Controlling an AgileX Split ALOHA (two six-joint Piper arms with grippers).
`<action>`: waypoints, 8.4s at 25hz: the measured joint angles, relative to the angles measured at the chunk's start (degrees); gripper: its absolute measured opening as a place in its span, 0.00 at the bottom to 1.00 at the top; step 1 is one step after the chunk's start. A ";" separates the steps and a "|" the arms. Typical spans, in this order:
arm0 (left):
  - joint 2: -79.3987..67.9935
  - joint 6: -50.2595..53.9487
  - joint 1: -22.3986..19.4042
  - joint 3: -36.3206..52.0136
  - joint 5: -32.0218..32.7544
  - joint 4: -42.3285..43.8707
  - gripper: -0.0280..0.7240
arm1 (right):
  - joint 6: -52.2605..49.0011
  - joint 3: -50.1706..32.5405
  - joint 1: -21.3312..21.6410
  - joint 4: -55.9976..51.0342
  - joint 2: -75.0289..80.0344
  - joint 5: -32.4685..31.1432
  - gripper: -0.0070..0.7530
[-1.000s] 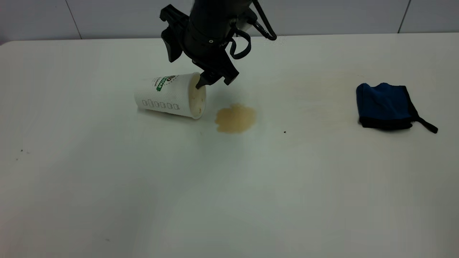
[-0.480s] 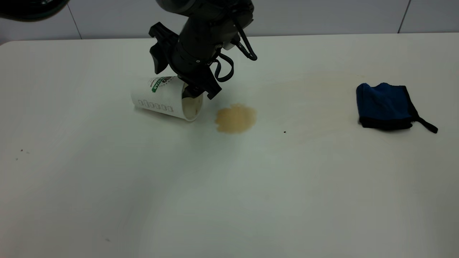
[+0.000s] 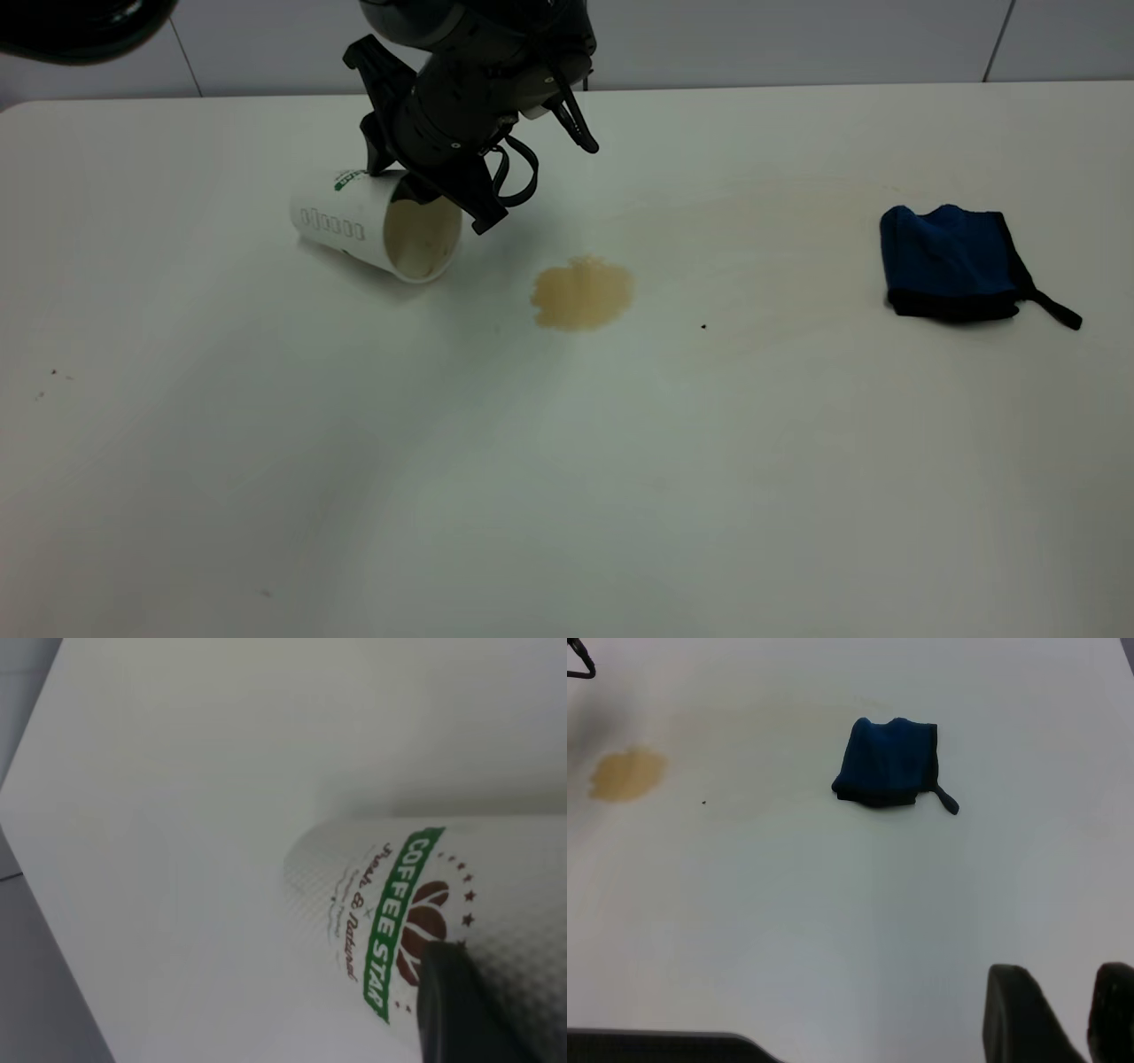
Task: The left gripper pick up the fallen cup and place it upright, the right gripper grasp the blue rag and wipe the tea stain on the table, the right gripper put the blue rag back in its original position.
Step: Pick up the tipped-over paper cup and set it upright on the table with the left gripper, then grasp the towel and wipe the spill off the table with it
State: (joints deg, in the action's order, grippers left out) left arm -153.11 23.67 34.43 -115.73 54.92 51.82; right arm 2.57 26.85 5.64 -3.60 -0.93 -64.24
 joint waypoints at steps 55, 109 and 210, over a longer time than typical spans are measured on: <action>8.37 -49.82 -24.67 -0.17 -7.34 -72.21 0.13 | 0.00 0.00 0.00 0.00 0.00 0.00 0.32; 83.46 -24.44 -24.67 62.88 12.01 -51.82 0.57 | 0.00 0.00 0.00 0.00 0.00 0.00 0.32; 154.13 -21.83 -36.57 87.83 9.89 -49.92 0.57 | 18.63 39.68 0.00 -10.08 98.02 20.43 0.95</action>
State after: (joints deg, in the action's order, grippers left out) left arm 1.02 1.83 -2.14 -27.90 64.81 1.90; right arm 21.20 66.52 5.64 -13.68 97.09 -43.82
